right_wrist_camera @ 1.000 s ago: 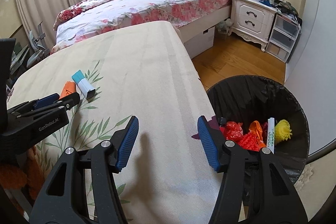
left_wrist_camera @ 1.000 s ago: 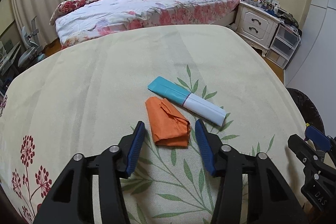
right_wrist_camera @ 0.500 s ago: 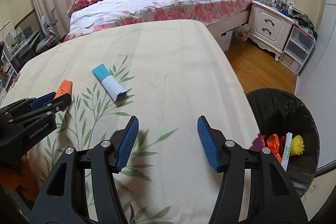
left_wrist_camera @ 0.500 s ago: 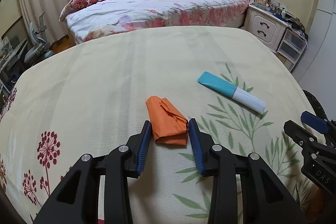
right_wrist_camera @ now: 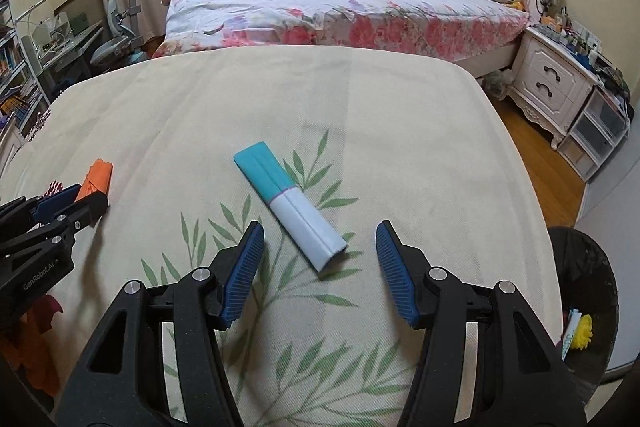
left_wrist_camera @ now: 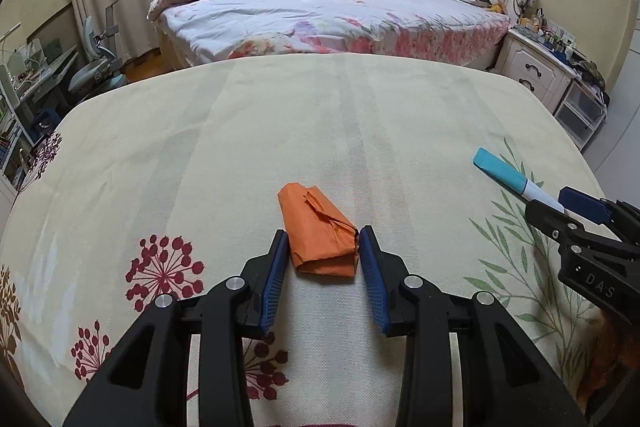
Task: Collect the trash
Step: 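Grasp the teal-and-white lint roller with the right tool while the left tool holds the cloth, then carry the orange cloth and lint roller over the black bin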
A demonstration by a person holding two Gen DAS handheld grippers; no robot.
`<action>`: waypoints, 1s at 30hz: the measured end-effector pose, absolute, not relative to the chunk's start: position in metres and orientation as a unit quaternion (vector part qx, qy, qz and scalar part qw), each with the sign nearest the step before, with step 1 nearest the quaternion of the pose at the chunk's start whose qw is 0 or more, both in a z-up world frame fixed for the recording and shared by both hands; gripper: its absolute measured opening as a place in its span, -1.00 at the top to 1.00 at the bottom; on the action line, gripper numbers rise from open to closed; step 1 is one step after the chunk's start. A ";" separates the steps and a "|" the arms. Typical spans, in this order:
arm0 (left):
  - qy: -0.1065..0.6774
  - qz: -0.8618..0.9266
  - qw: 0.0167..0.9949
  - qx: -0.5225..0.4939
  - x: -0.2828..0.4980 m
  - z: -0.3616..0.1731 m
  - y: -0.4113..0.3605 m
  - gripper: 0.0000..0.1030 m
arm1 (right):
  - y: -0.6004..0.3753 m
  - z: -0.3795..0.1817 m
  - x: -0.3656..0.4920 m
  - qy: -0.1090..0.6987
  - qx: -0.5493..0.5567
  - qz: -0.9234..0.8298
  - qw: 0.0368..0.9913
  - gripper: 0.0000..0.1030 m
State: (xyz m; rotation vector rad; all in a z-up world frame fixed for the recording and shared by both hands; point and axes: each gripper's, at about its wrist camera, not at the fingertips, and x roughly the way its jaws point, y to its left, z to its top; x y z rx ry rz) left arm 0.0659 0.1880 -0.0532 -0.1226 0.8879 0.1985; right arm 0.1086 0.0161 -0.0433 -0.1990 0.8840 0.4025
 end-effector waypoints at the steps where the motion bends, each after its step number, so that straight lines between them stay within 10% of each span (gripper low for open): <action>1: 0.428 0.095 0.897 -0.060 0.066 -0.053 0.188 0.28 | 0.019 -0.044 0.111 0.426 -0.098 0.196 0.878 -0.10; 13: 0.424 0.095 0.898 -0.064 0.067 -0.055 0.189 0.28 | 0.020 -0.044 0.093 0.422 -0.113 0.198 0.878 0.64; 30: 0.422 0.095 0.899 -0.069 0.065 -0.054 0.192 0.28 | 0.016 -0.044 0.082 0.425 -0.099 0.190 0.880 0.34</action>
